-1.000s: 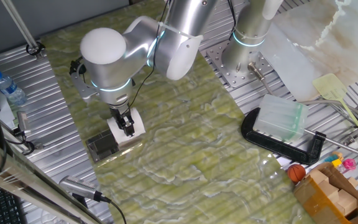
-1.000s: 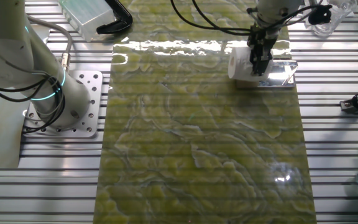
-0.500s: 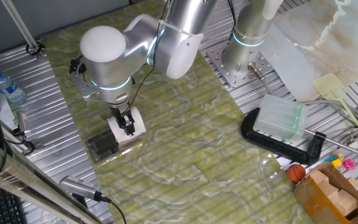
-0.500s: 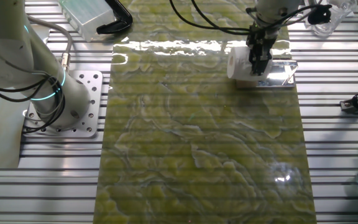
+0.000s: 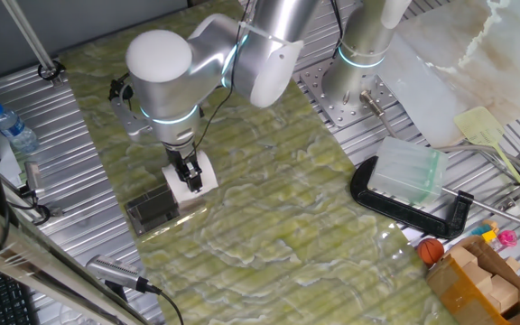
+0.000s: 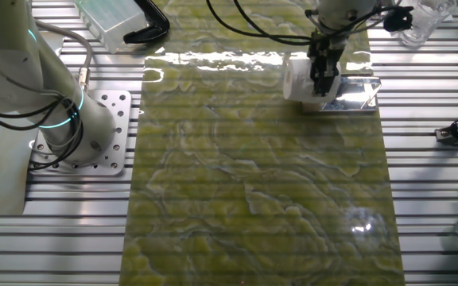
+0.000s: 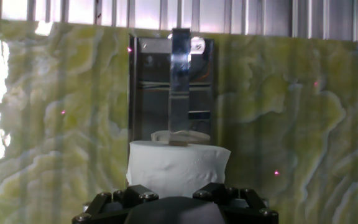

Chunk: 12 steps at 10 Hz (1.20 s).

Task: Take the roll of paper down from the shelf

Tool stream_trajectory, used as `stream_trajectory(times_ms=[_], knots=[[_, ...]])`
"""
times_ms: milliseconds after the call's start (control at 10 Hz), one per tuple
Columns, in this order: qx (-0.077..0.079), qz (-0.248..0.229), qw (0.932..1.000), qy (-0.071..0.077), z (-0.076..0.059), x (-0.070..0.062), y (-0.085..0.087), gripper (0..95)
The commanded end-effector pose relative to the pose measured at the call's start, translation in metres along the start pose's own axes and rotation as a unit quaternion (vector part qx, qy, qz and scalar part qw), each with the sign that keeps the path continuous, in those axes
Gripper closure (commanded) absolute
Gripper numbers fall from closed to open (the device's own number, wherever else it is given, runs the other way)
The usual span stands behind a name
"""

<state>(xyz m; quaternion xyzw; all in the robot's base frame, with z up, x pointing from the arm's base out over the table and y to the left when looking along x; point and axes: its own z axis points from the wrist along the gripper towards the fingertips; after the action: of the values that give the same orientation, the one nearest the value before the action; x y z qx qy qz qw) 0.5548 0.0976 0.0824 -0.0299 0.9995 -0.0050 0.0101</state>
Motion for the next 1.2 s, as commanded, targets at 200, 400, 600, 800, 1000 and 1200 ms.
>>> stream_trajectory(times_ms=[200, 400, 600, 800, 1000, 1200], knots=[[0.001, 0.000, 1.0000, 0.004, 0.000, 0.004, 0.001, 95.0], [0.001, 0.002, 0.9999, 0.011, 0.000, 0.009, -0.001, 95.0], [0.001, 0.000, 0.9999, 0.012, 0.002, 0.019, -0.004, 95.0], [0.003, -0.001, 0.9998, 0.018, -0.001, 0.024, -0.006, 95.0], [0.002, 0.000, 0.9997, 0.026, -0.003, 0.025, -0.007, 95.0], [0.001, 0.005, 0.9988, 0.049, -0.004, 0.027, -0.007, 95.0]])
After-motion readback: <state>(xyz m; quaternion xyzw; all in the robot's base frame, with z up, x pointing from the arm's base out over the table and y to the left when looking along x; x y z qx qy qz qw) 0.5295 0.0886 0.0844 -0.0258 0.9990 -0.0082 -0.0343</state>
